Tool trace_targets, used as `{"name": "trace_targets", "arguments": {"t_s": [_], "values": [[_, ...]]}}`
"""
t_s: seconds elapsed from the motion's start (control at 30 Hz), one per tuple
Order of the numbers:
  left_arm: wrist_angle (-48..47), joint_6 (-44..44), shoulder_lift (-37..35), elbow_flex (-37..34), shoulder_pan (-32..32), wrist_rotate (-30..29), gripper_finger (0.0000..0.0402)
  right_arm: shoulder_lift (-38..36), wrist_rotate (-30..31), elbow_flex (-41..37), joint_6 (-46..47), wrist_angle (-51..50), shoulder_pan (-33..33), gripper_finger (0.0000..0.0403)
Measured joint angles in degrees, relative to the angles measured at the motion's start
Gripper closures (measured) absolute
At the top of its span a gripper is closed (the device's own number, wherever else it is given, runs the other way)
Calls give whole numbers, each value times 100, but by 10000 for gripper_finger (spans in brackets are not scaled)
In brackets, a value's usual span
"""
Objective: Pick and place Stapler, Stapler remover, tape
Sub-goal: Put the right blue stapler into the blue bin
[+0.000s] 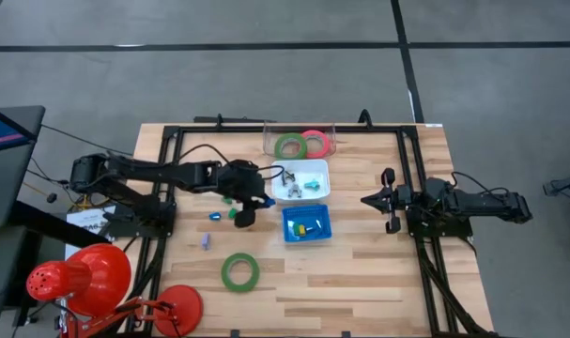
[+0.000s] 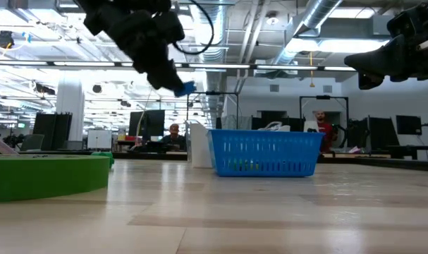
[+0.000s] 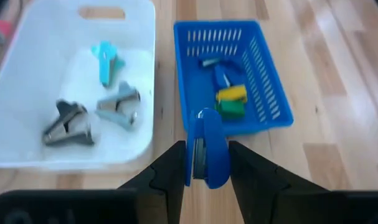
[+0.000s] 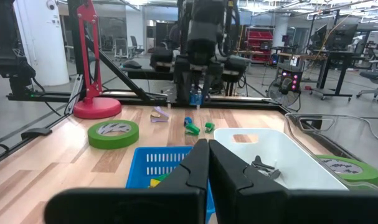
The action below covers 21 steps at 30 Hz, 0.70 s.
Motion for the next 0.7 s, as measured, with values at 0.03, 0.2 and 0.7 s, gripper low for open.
{"name": "trace_targets", "arguments": {"t_s": [0.03,0.2,0.7], "values": [[2,0,-1,54,0,0,292,0,0,0,0,0,0,402],[2,-1,-2,260,-11,0,292,0,0,-1,1,0,1,402],[65,11,0,282,-167,0,292,0,0,-1,-1,0,-1,402]]}}
